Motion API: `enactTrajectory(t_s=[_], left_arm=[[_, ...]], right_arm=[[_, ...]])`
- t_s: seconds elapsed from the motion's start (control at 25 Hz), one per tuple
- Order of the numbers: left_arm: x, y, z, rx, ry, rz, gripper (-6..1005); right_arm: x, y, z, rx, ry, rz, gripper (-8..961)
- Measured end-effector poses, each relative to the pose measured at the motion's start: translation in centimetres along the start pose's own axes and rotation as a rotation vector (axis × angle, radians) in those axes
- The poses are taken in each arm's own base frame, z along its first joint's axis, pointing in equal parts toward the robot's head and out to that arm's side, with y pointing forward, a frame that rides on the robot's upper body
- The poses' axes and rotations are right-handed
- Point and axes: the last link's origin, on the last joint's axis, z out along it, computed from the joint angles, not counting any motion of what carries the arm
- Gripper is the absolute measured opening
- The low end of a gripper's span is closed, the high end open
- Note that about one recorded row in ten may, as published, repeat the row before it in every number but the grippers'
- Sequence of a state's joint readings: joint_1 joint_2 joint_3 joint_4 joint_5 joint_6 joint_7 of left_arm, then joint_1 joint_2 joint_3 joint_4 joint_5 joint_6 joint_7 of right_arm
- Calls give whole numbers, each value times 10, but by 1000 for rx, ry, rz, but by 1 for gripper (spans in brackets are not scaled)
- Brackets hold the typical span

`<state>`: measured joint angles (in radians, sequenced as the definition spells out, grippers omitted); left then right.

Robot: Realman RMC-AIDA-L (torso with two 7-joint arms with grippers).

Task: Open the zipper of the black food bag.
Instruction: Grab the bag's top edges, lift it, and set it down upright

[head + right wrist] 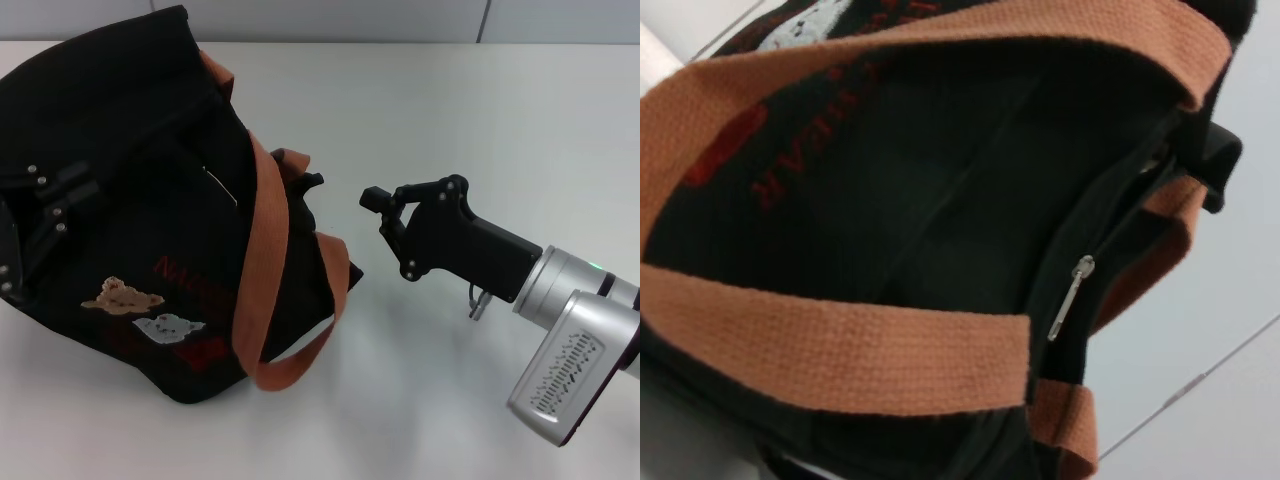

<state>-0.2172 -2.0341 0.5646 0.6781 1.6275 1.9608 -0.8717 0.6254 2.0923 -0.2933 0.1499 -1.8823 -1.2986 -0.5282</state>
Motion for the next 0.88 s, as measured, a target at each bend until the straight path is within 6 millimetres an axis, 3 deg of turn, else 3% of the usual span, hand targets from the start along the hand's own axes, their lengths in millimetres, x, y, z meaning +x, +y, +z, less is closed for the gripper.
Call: enactTrajectory(t_s=[0.44, 0.64, 0.88], left_arm=[[2, -2, 16, -52, 28, 7, 99], [4, -3, 25, -77, 38, 7, 97], [4, -3, 30, -97, 44, 8, 97]], right_arm=[[-16, -13, 16, 30, -99, 57, 40], [-21, -6, 24, -40, -125, 29, 213], [-17, 0, 25, -83, -94, -5, 299]])
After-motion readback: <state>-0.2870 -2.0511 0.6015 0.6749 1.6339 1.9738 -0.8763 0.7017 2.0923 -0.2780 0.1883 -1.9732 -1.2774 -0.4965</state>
